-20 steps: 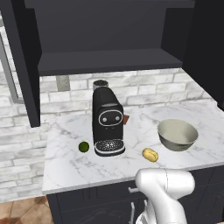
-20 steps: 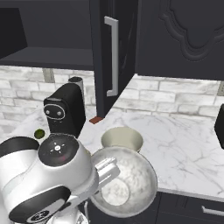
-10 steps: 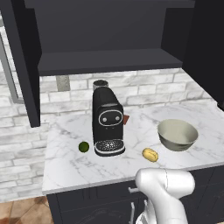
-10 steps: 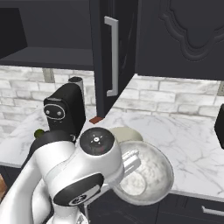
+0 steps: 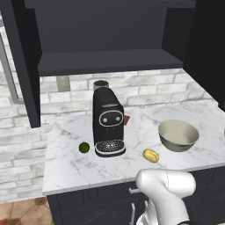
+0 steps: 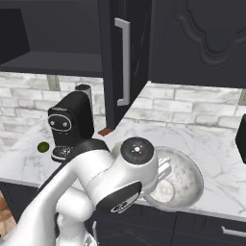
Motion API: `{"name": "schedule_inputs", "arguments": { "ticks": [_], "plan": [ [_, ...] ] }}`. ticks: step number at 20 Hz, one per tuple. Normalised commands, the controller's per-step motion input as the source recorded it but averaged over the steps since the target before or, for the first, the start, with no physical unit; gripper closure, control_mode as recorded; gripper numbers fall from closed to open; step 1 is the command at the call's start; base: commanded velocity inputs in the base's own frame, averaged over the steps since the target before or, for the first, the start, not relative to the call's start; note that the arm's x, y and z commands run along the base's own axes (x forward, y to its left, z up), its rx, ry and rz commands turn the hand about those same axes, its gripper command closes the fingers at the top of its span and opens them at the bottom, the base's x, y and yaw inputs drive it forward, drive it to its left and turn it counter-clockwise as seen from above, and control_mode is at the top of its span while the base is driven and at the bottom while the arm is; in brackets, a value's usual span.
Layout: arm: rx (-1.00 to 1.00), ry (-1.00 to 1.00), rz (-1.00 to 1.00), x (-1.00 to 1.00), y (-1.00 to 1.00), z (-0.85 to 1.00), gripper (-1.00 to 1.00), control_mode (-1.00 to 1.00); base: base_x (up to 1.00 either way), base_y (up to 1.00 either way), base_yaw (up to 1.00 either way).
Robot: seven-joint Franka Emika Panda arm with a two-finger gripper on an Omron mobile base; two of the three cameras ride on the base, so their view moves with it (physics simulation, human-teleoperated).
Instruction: Pick both bowls and place them on the counter. Then place the lime in one bowl and place the potato in the other bowl.
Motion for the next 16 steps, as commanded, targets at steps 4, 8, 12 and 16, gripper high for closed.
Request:
{"name": "schedule_inputs", "arguments": {
  "ticks": [4,8,12,16],
  "plan": [
    [0.00,-0.01,0.03,0.44,-0.31,-0.21,1.00,-1.00,0.00,0.00,0.00],
    [-0.02,-0.01,0.05,0.43,-0.22,-0.27,1.00,-1.00,0.00,0.00,0.00],
    [-0.05,-0.02,0.07,0.33,-0.09,-0.32,1.00,-1.00,0.00,0.00,0.00],
    [-0.07,-0.07,0.07,0.21,-0.15,-0.26,1.00,-1.00,0.00,0.00,0.00]
  ]
}}
